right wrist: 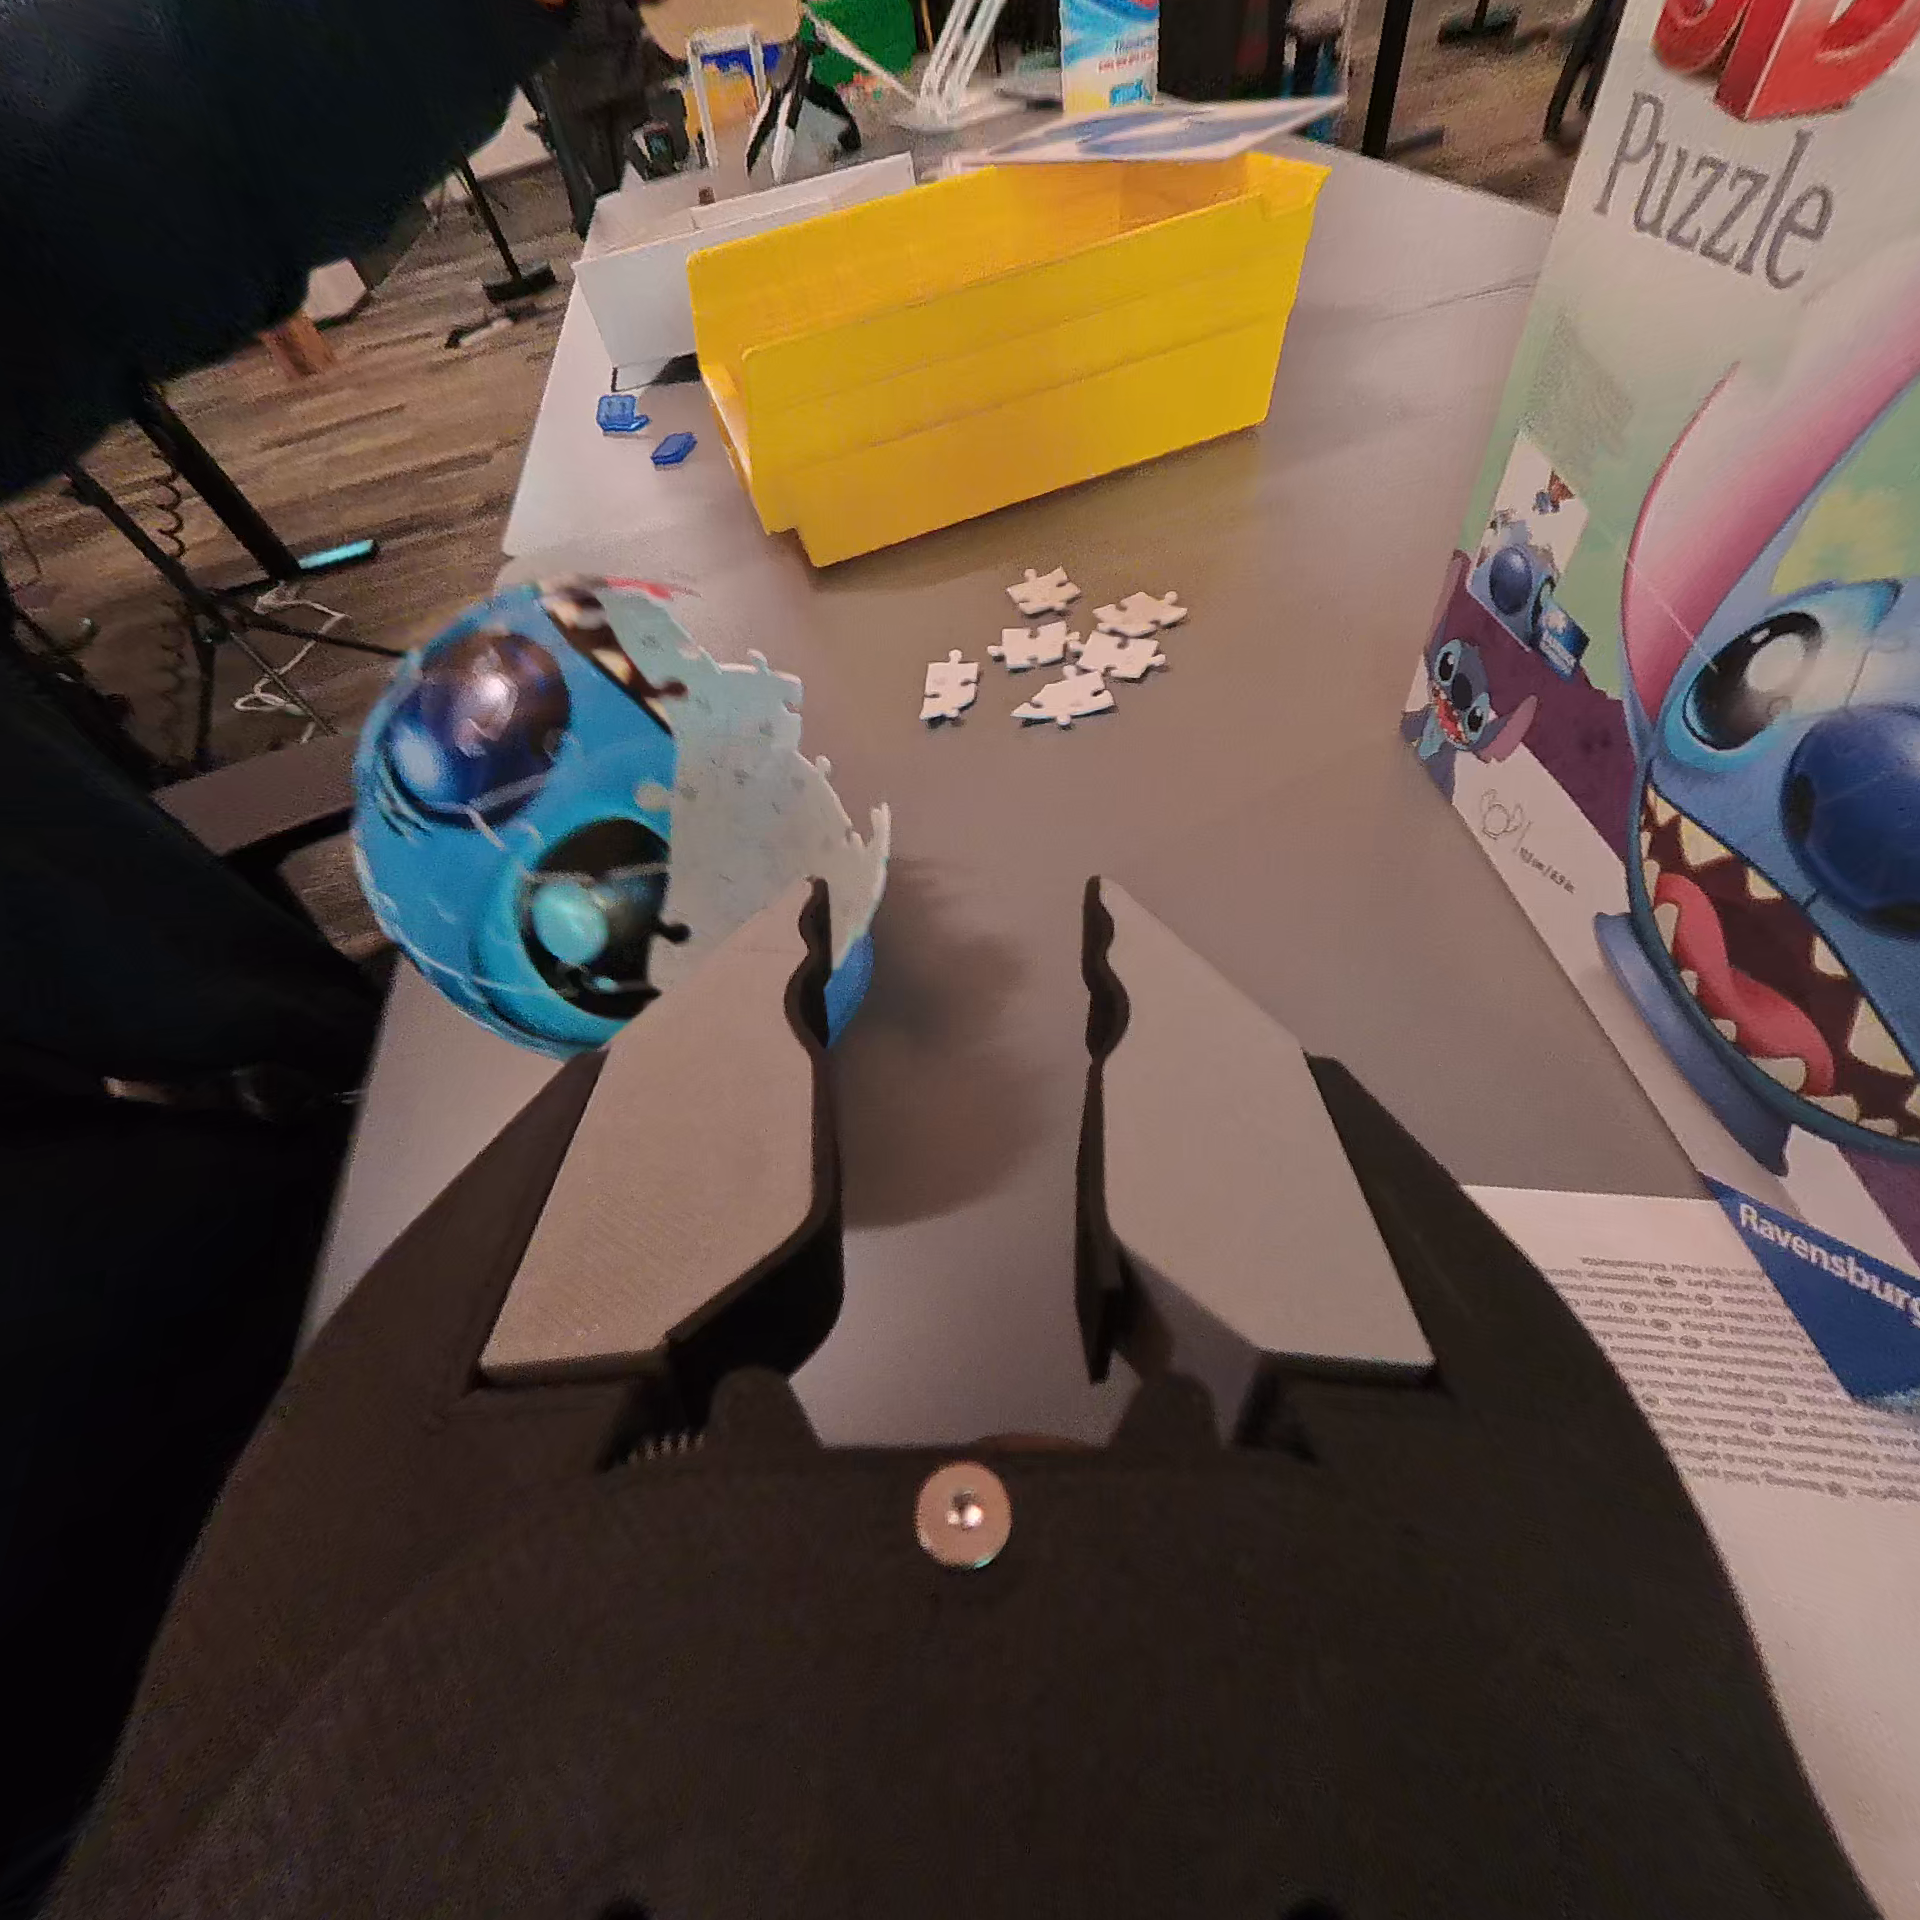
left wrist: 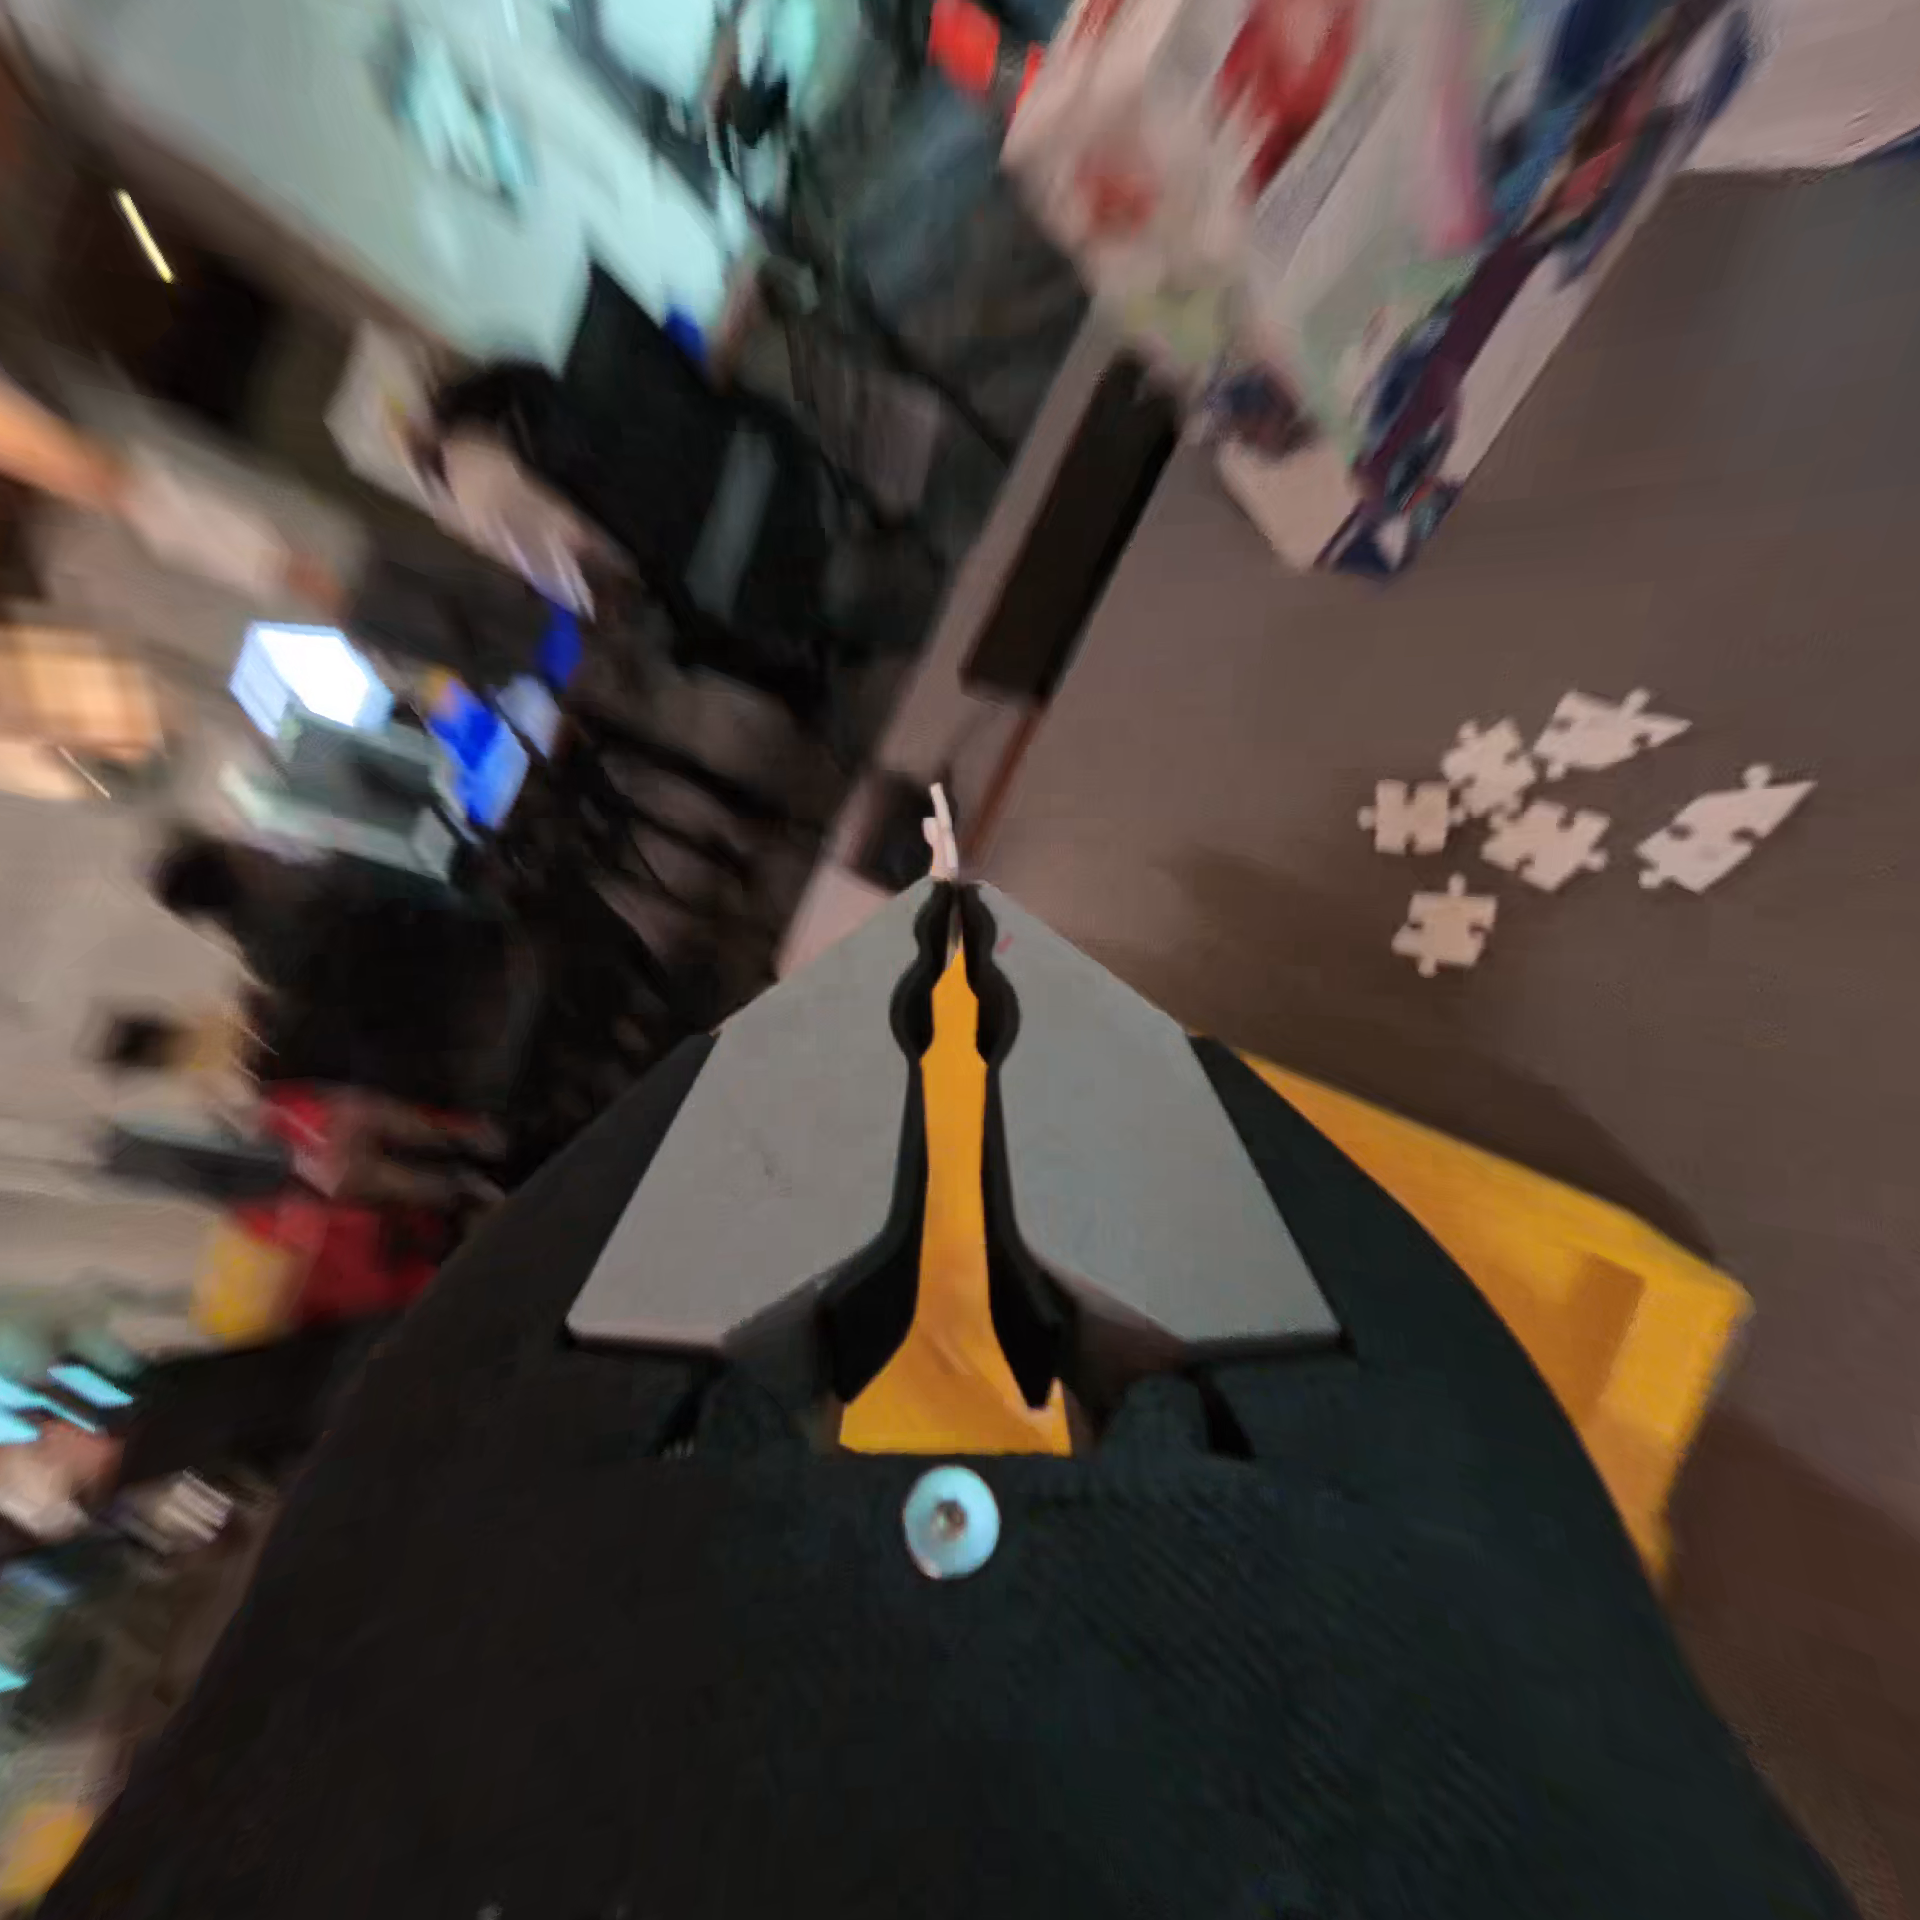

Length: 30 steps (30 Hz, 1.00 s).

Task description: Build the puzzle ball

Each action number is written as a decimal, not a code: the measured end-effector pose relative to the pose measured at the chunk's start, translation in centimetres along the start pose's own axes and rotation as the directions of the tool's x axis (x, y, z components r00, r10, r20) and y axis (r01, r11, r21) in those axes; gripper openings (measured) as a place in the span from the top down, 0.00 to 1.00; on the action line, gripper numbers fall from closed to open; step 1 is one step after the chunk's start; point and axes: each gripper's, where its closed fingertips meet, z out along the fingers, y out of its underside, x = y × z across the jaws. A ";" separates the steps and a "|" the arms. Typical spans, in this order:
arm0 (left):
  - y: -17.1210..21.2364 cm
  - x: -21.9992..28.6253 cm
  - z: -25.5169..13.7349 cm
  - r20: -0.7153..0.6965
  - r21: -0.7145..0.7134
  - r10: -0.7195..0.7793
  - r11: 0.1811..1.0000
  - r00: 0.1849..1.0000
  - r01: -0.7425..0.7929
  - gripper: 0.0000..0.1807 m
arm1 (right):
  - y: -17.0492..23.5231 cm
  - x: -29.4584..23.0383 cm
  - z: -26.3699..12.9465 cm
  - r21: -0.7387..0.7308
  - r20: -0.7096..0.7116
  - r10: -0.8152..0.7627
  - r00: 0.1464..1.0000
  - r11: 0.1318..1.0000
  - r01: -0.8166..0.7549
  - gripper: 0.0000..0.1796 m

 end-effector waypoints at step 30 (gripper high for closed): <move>-18.9 17.3 2.6 0.422 0.212 0.828 0.305 0.368 -0.929 0.93 | -12.4 -6.4 2.1 0.174 0.335 0.210 0.918 0.944 -0.280 1.00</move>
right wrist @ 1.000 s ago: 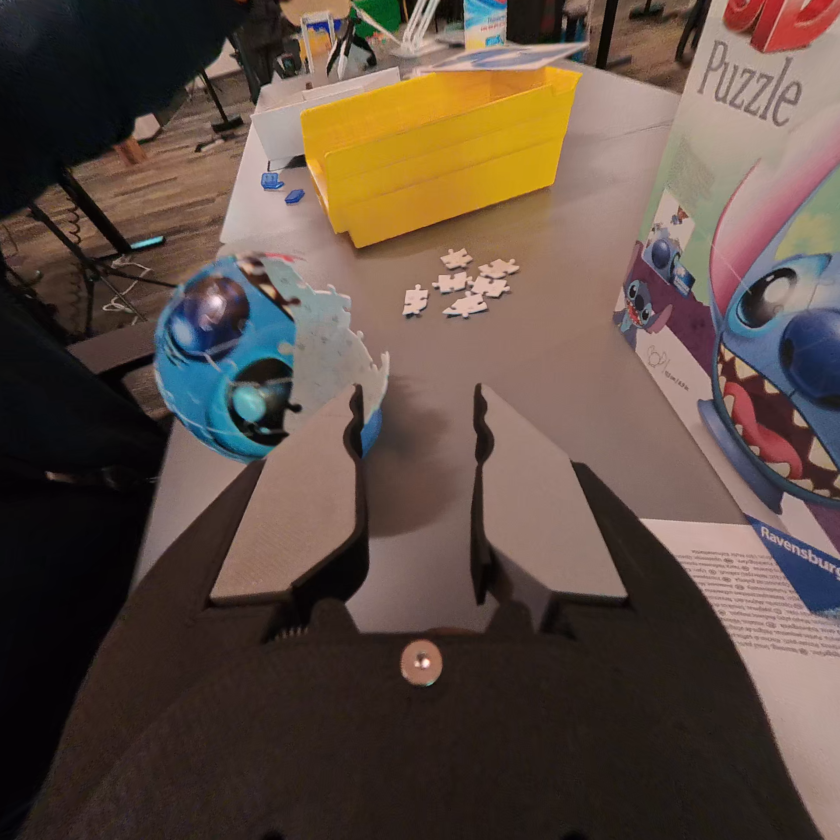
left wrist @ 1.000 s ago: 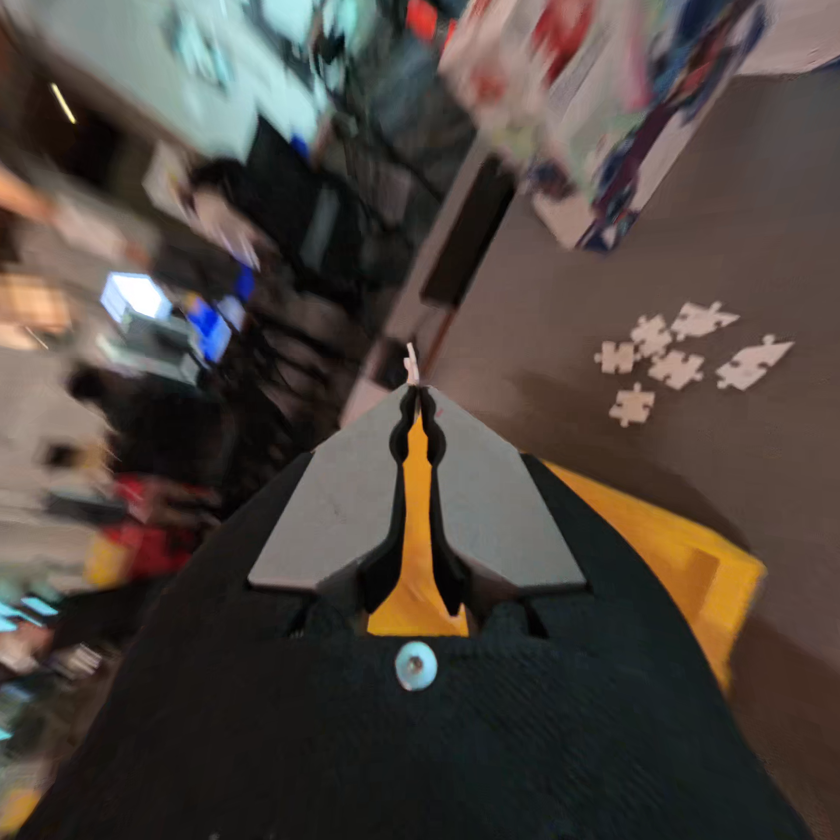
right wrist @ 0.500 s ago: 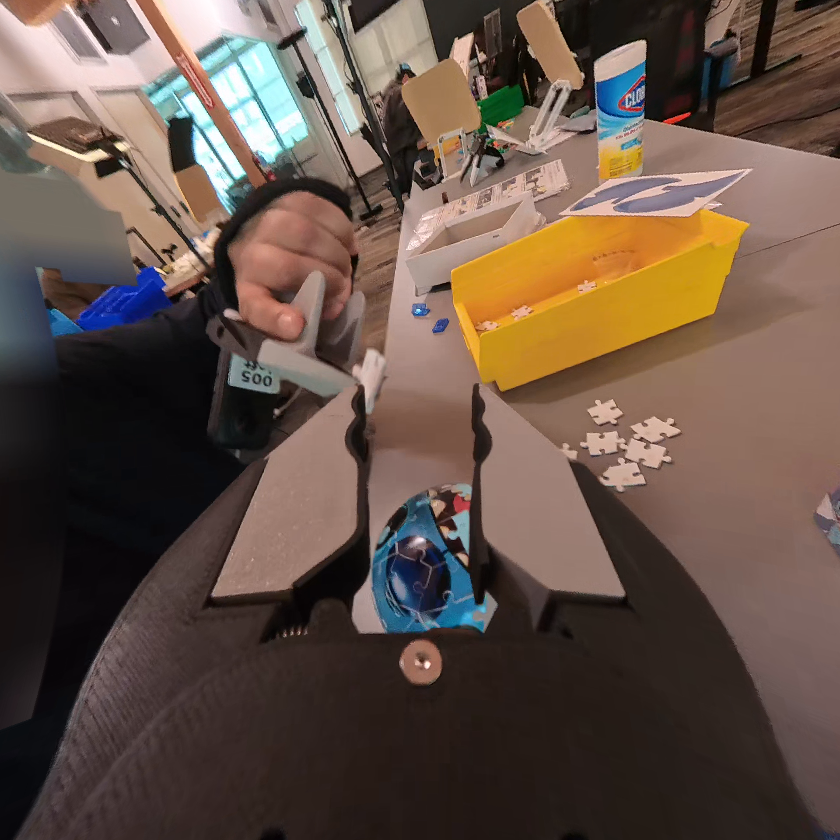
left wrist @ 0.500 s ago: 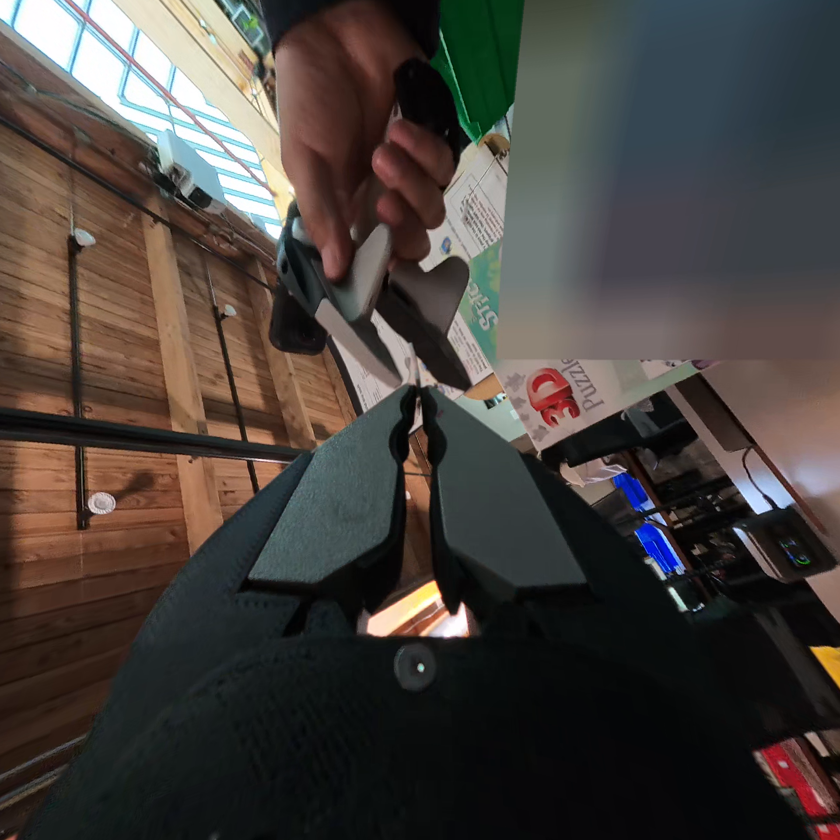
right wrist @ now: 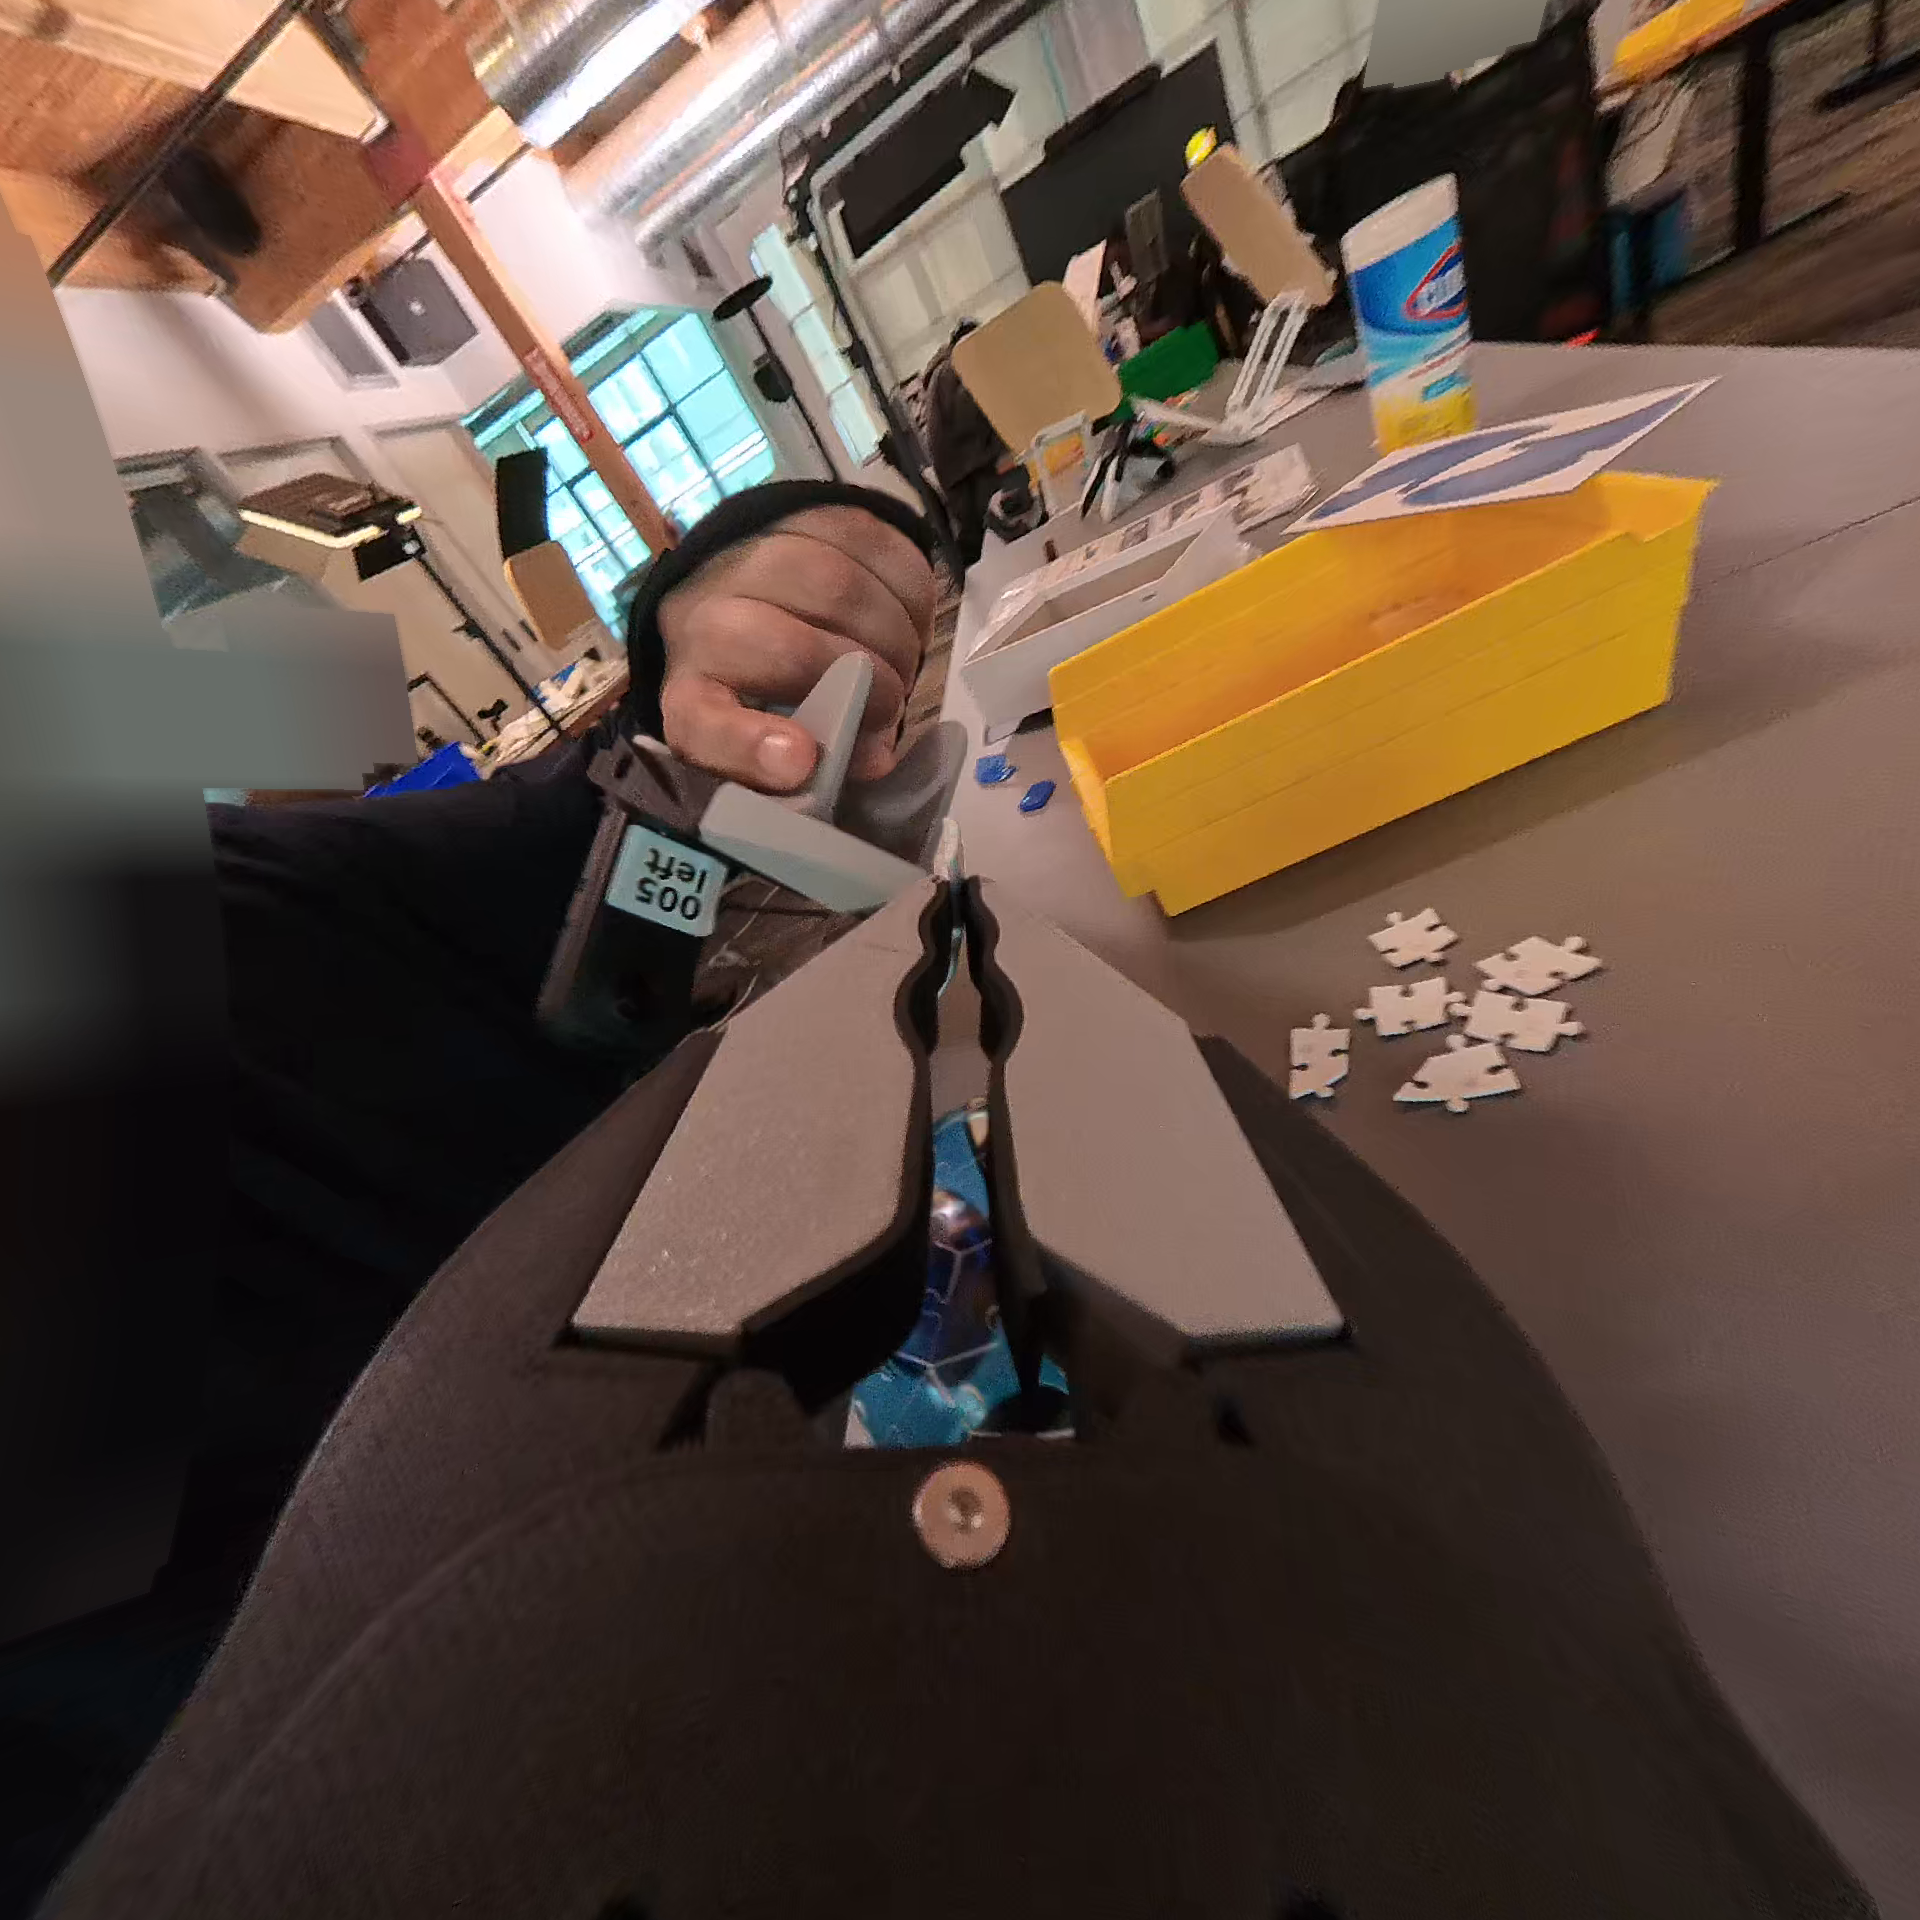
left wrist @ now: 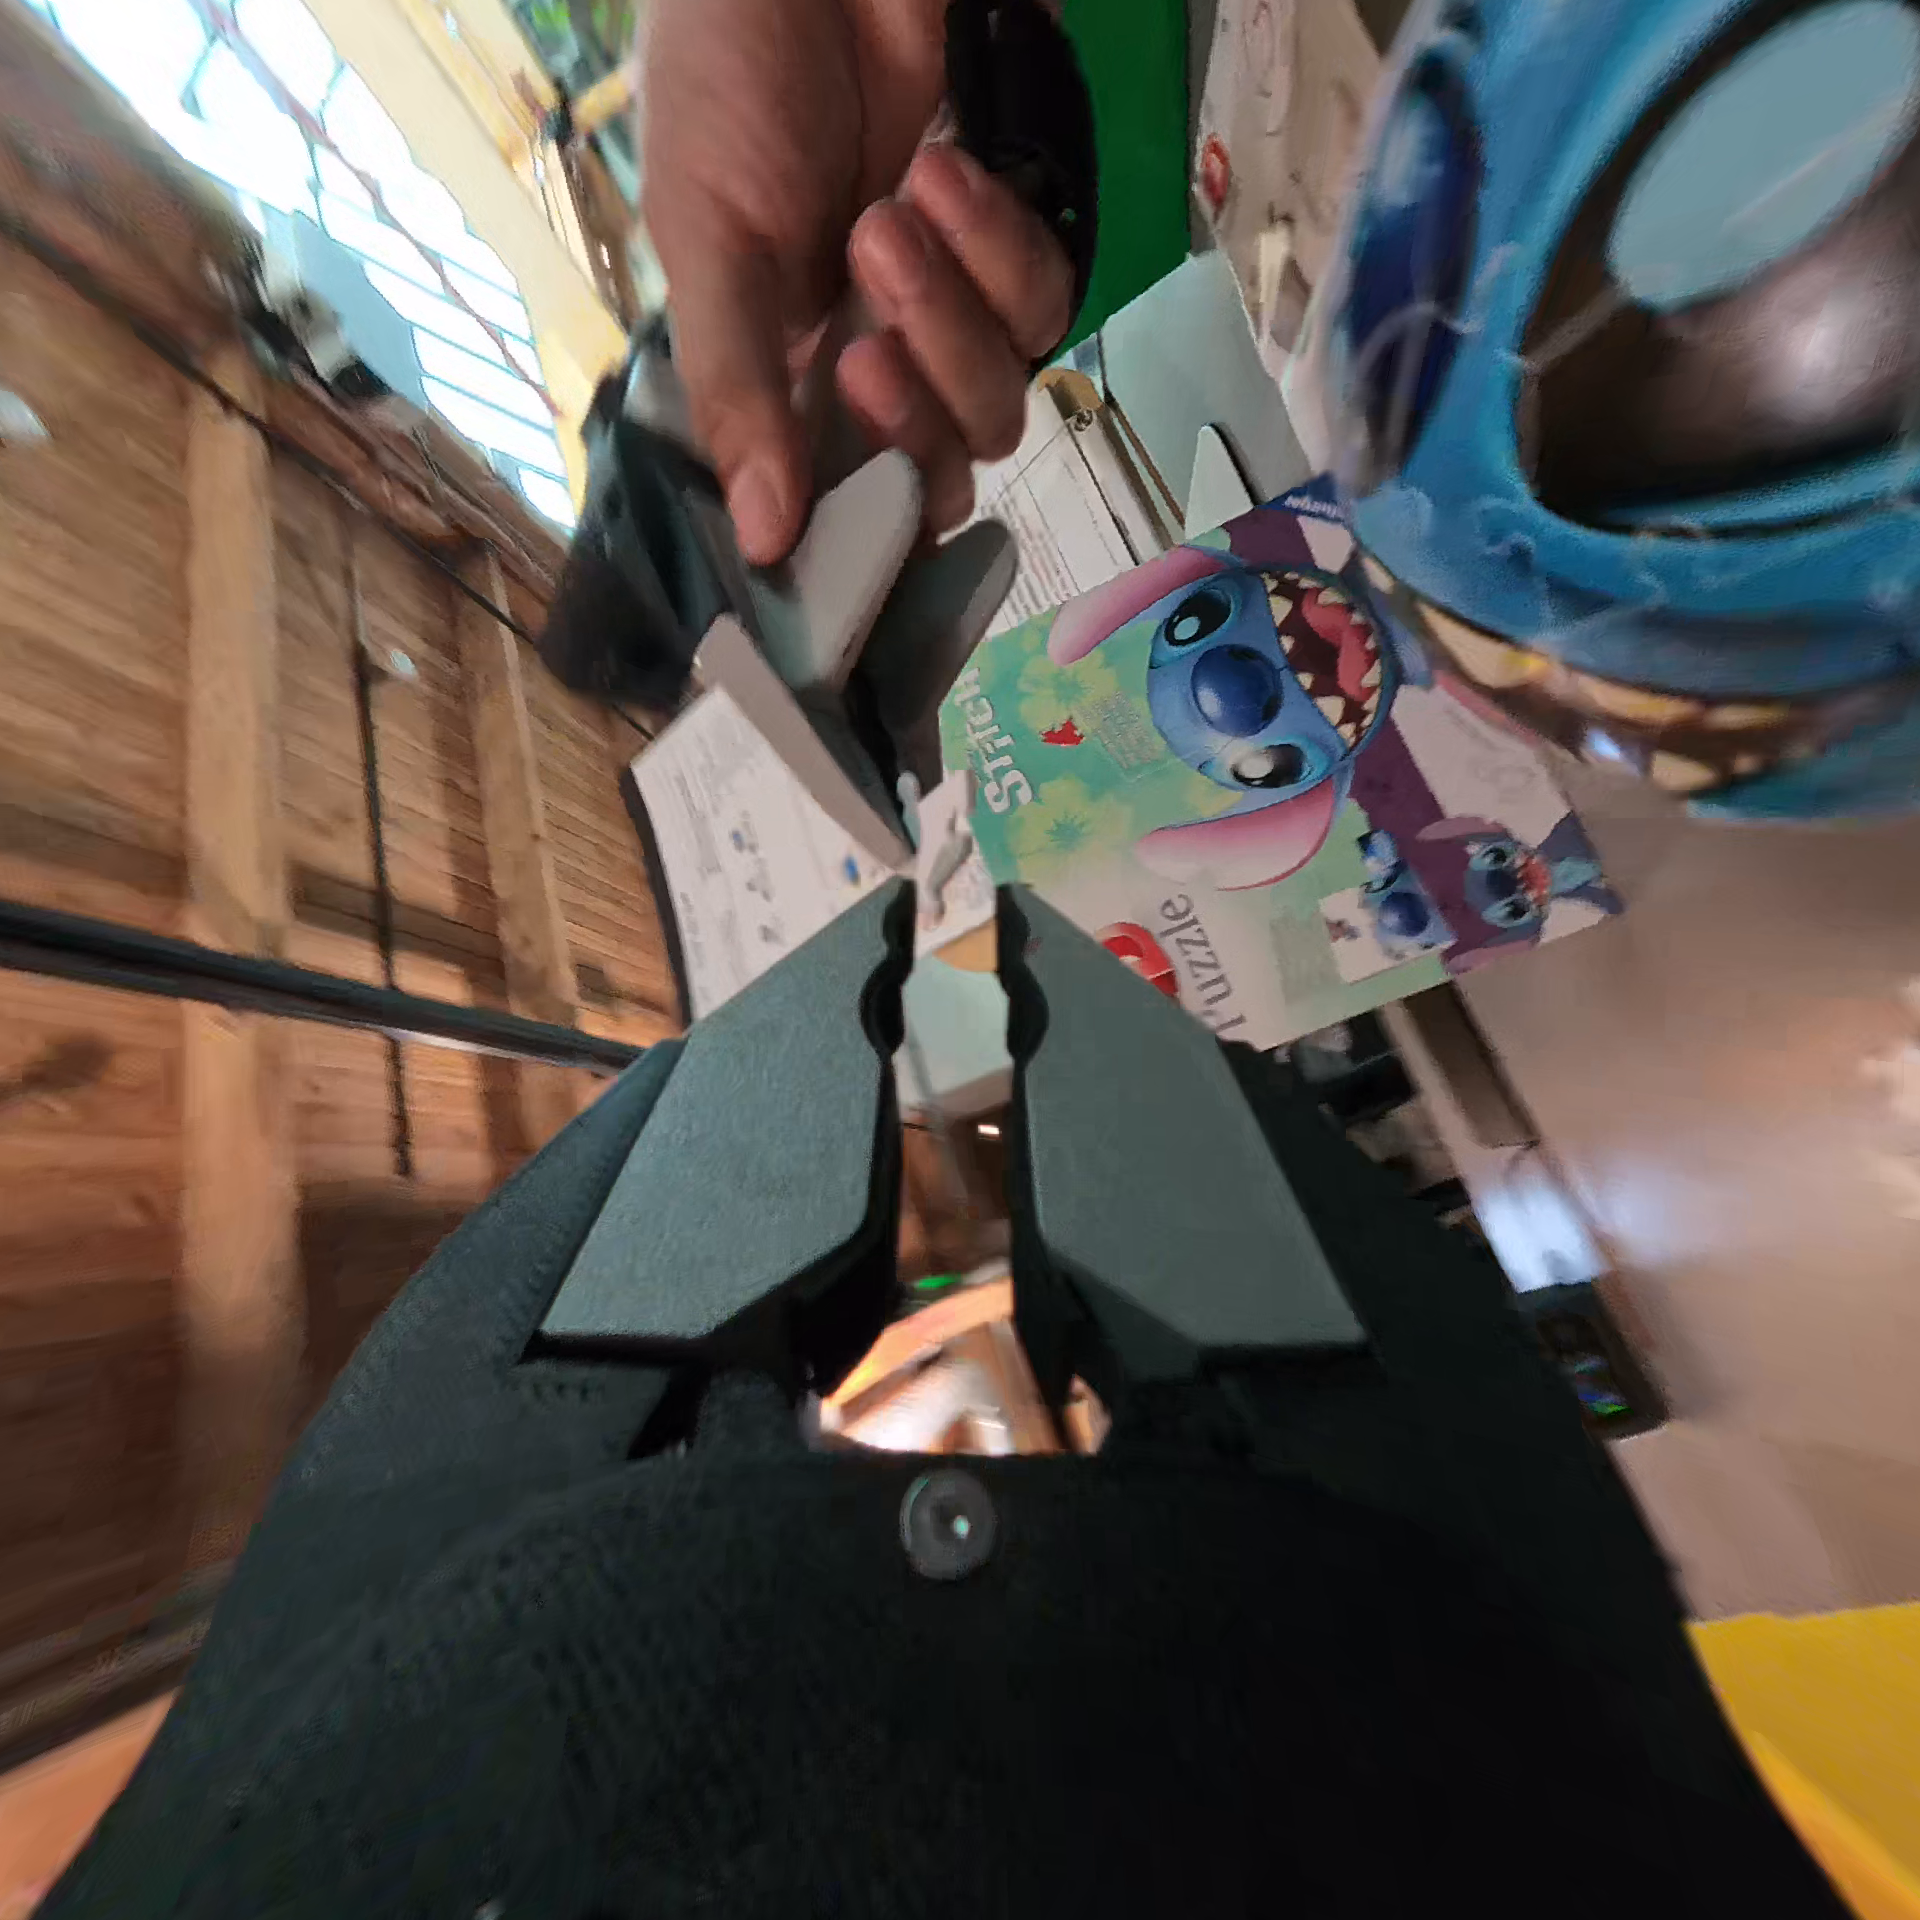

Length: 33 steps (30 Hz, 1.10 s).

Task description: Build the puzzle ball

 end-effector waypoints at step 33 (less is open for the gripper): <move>2.8 15.3 2.6 -0.251 -0.377 -0.884 -0.286 -0.395 0.881 0.86 | 11.8 8.8 -3.9 -0.036 -0.241 0.117 0.964 0.991 -0.129 1.00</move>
